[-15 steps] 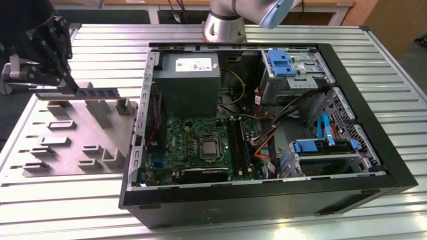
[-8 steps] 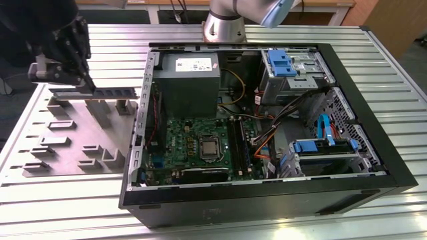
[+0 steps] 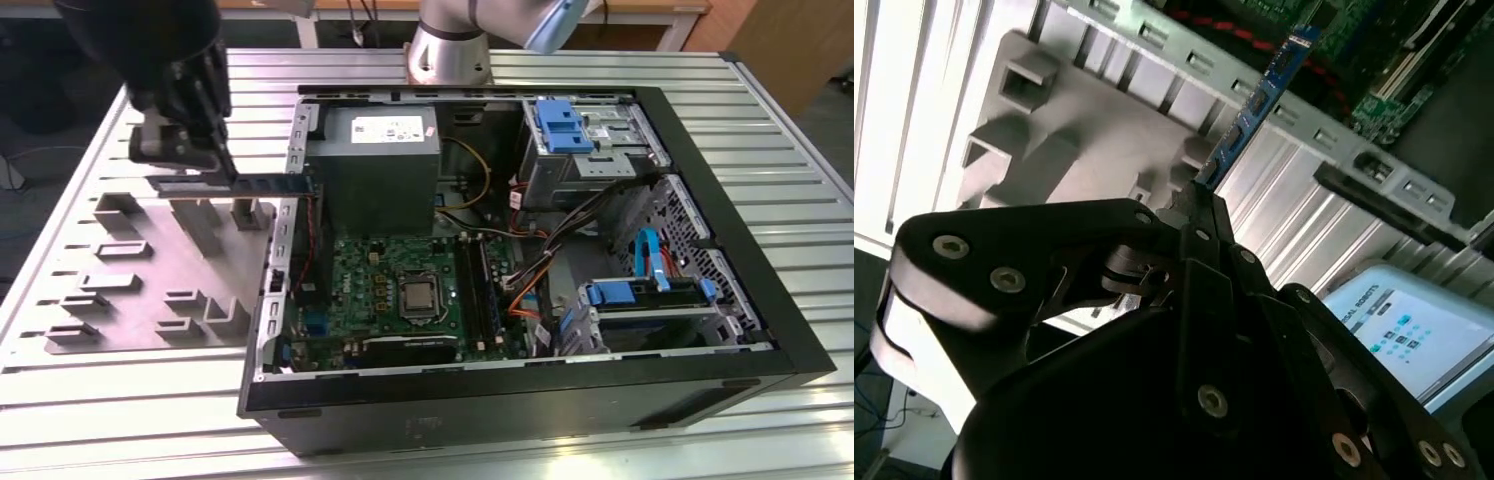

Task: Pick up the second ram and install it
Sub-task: 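Pick up the second ram and move it above second insertion slot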

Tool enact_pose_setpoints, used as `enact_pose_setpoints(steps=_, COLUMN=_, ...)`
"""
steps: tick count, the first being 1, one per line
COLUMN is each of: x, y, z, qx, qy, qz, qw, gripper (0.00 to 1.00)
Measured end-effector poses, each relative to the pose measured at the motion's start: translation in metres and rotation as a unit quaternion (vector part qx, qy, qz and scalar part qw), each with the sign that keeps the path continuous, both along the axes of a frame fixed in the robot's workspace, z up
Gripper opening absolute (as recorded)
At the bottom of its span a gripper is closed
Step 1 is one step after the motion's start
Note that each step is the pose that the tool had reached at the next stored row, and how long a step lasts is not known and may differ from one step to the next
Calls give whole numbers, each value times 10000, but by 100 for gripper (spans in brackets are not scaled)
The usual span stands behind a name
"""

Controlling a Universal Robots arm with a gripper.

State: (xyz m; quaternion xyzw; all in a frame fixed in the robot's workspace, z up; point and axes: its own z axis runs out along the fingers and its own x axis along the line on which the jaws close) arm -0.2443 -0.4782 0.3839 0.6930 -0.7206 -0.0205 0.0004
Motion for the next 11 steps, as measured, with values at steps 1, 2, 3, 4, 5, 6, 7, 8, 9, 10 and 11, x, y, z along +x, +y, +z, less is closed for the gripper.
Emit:
enact_pose_setpoints(steps=1, x=45, y=0, z=0, qx=0, qy=1, qz=0, qw=10000, gripper=12)
enact_pose_setpoints(steps=2, x=90, y=0, z=0, qx=0, qy=1, qz=0, qw=10000, gripper=12)
enact_pose_setpoints(steps=3, x=135, y=0, z=0, qx=0, qy=1, qz=0, qw=10000, gripper=12)
enact_pose_setpoints(steps=4, x=180, y=0, z=-1, qx=1, qy=1, qz=0, qw=10000, gripper=12)
enact_pose_setpoints(steps=5, x=225, y=0, z=-1, qx=0, qy=2, qz=0, qw=10000, gripper=12)
enact_pose_setpoints(steps=6, x=270, y=0, z=-1, qx=0, qy=2, qz=0, qw=10000, gripper=12)
enact_pose_setpoints(steps=7, x=316, y=0, z=0, qx=0, qy=3, qz=0, qw=10000, gripper=12)
enact_pose_setpoints(steps=8, x=361, y=0, z=0, qx=0, qy=4, qz=-1, qw=10000, gripper=12)
enact_pose_setpoints(steps=9, x=406, y=0, z=-1, qx=0, qy=4, qz=0, qw=10000, gripper=12)
enact_pose_setpoints(steps=10, x=454, y=0, z=-1, qx=0, qy=4, qz=0, qw=10000, gripper=12)
enact_pose_setpoints(steps=11, x=499, y=0, z=-1, qx=0, qy=5, qz=1, qw=10000, gripper=12)
